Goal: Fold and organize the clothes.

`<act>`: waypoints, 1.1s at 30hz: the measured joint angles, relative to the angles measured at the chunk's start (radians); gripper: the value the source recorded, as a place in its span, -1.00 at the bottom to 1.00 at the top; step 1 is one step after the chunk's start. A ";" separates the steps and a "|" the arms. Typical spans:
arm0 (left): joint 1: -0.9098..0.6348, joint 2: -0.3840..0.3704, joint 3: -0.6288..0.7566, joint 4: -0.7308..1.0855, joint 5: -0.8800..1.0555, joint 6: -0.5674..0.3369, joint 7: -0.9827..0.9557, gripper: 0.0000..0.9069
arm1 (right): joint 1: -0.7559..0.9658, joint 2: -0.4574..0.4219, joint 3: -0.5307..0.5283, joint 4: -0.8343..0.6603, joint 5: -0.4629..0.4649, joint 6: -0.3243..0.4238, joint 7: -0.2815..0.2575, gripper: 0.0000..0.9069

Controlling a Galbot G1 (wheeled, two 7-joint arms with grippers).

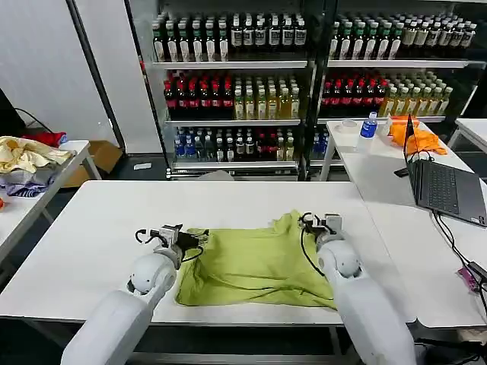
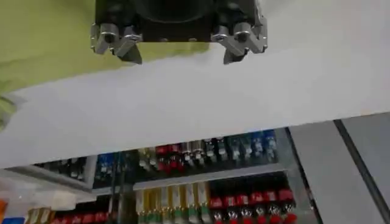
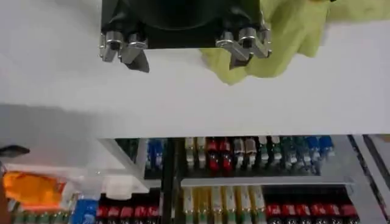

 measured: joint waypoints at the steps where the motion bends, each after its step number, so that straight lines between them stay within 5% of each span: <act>1: -0.004 -0.001 0.002 0.007 0.000 0.000 0.000 1.00 | 0.011 0.006 -0.002 -0.016 0.002 0.000 -0.002 1.00; 4: -0.012 -0.002 0.008 0.028 -0.002 0.000 0.000 1.00 | 0.041 0.023 -0.008 -0.061 0.004 0.000 -0.005 0.98; 5: -0.014 -0.002 0.009 0.035 -0.004 0.001 0.000 0.93 | 0.049 0.028 -0.010 -0.076 0.005 0.000 -0.006 0.71; 6: -0.016 -0.003 0.009 0.041 -0.005 0.001 0.001 -0.02 | 0.056 0.034 -0.013 -0.091 0.007 0.000 -0.008 0.44; 7: -0.017 -0.003 0.009 0.045 -0.006 0.001 0.002 -0.62 | 0.062 0.039 -0.015 -0.103 0.008 0.000 -0.009 -0.20; 9: -0.019 -0.004 0.009 0.052 -0.008 0.001 0.003 -0.96 | 0.071 0.047 -0.020 -0.121 0.009 0.000 -0.011 -0.87; 11: -0.020 -0.004 0.010 0.055 -0.009 0.000 0.004 -0.96 | 0.078 0.053 -0.025 -0.133 0.010 0.000 -0.013 -1.00; 33: 0.012 0.011 -0.006 0.034 -0.048 -0.003 0.019 -0.96 | 0.064 0.056 -0.036 -0.132 0.021 0.016 -0.012 -1.00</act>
